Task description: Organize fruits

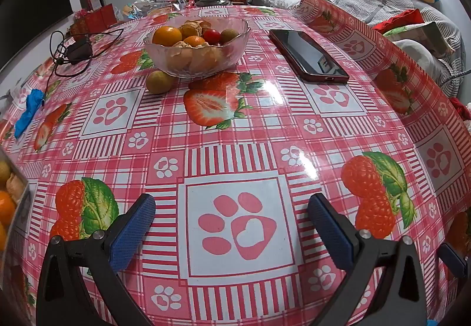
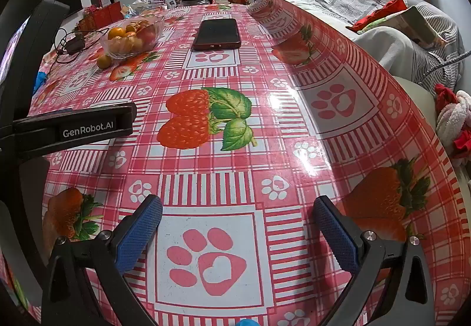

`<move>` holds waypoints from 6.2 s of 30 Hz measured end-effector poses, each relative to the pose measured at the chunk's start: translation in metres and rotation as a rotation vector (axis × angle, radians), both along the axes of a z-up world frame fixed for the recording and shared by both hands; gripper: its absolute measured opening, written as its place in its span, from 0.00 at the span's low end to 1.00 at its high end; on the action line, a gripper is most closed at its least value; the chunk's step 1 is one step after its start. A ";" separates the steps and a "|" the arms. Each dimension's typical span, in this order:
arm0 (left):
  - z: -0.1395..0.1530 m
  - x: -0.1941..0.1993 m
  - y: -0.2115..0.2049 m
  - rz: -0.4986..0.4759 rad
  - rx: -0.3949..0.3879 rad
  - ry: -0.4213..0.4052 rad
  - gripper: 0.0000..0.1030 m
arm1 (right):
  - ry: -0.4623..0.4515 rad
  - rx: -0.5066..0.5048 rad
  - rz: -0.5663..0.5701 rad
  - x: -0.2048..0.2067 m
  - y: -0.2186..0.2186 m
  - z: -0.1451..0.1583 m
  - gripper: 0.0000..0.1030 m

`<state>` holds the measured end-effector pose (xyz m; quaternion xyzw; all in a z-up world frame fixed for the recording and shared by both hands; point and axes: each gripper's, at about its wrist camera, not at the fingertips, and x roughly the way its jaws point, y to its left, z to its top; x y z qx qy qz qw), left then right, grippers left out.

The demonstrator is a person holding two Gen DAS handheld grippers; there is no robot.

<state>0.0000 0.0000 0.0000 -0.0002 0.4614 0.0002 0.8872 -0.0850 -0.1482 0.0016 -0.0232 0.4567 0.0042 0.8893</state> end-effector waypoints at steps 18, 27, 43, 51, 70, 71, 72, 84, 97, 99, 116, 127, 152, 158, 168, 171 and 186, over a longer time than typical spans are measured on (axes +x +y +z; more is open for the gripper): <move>0.000 0.000 0.000 0.000 -0.003 -0.001 1.00 | 0.000 0.000 0.000 0.000 0.000 0.000 1.00; 0.000 0.000 0.000 0.000 -0.003 -0.001 1.00 | 0.000 0.000 0.000 0.000 0.000 0.000 1.00; 0.000 0.000 0.000 0.000 -0.002 -0.001 1.00 | -0.001 -0.001 -0.001 0.000 0.000 0.000 1.00; 0.000 0.000 0.000 0.000 -0.003 -0.001 1.00 | -0.001 -0.001 -0.001 -0.001 0.000 0.000 1.00; 0.000 0.000 0.000 0.000 -0.003 -0.001 1.00 | -0.001 -0.001 -0.001 -0.001 0.000 0.000 1.00; 0.000 0.000 0.000 0.000 -0.003 -0.001 1.00 | -0.001 -0.001 -0.001 -0.001 0.000 0.000 1.00; 0.000 0.000 0.000 0.000 -0.003 -0.001 1.00 | -0.001 -0.001 -0.001 -0.001 0.000 0.000 1.00; 0.000 0.000 0.000 0.000 -0.003 -0.001 1.00 | -0.001 -0.001 -0.001 -0.001 0.000 0.000 1.00; 0.000 0.000 0.000 0.000 -0.003 -0.001 1.00 | -0.001 -0.001 -0.001 -0.001 0.000 0.000 1.00; 0.000 0.000 0.000 0.000 -0.003 -0.001 1.00 | -0.001 -0.001 -0.001 -0.001 0.000 0.000 1.00; 0.000 0.000 0.000 0.000 -0.003 -0.001 1.00 | -0.001 -0.001 -0.001 -0.001 0.000 0.000 1.00; 0.000 -0.001 0.000 -0.008 -0.002 0.001 1.00 | -0.001 -0.001 -0.001 -0.001 -0.001 0.000 1.00; 0.037 -0.168 0.129 0.016 -0.001 -0.011 1.00 | -0.001 -0.001 -0.001 -0.001 -0.001 0.000 1.00; 0.007 -0.170 0.145 0.056 -0.016 0.058 1.00 | -0.001 -0.001 -0.001 -0.001 -0.001 0.000 1.00; 0.001 -0.170 0.143 0.055 0.016 0.028 1.00 | -0.001 -0.001 0.000 -0.001 -0.001 0.000 1.00; 0.002 -0.162 0.147 0.062 -0.003 0.082 1.00 | 0.007 -0.006 -0.004 0.000 0.000 0.000 1.00; 0.008 -0.164 0.151 0.083 -0.012 0.079 0.66 | 0.063 0.095 0.308 -0.005 0.149 0.016 0.94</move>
